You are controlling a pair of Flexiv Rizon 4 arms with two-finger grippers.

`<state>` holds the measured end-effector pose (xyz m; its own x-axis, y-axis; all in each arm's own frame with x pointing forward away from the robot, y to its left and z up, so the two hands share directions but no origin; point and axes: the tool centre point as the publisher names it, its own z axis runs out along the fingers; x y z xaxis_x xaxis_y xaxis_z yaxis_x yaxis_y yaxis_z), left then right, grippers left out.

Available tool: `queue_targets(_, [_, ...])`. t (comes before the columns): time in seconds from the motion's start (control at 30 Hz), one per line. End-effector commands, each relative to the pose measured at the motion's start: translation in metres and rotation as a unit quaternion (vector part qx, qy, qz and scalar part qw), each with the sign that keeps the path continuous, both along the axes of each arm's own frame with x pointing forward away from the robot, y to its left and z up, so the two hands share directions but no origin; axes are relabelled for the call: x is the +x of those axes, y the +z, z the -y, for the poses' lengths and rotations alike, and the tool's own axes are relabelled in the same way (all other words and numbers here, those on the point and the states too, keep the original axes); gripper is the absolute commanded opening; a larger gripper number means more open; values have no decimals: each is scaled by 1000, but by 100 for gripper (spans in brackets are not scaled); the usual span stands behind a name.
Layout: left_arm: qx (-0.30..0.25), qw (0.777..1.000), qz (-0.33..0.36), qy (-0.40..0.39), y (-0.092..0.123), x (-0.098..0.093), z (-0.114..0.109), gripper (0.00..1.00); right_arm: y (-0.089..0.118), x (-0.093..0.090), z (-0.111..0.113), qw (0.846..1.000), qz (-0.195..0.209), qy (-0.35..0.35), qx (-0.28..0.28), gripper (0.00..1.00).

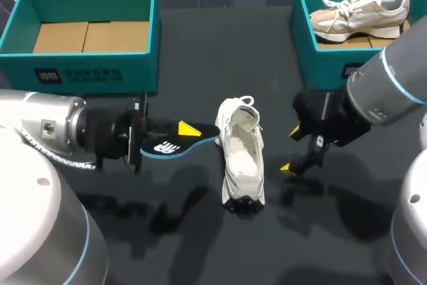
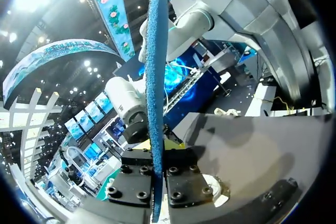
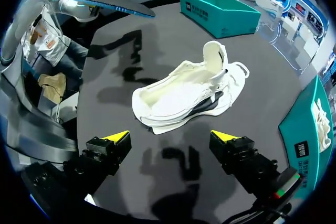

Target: Take the shoe out of the shoebox, open the shoe tongue, remove and reinsert the insole, then place the shoe into the shoebox

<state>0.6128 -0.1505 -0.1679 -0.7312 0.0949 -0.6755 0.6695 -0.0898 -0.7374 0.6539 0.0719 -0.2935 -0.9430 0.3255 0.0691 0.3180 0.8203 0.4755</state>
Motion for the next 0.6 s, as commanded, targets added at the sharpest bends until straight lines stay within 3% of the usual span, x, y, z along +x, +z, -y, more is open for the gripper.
queue_targets(0.03, [6,1000,-14,26,-4,-19,-2,0,-7,-5,-11,998,48,-7,-41,100])
queue_targets(0.33, [17,999,-29,36,-19,-23,4,0,-31,-1,-11,993,85,22,-77,100])
queue_targets(0.6, [20,1000,-8,21,-33,-21,21,0,-52,6,-8,994,91,16,-57,100])
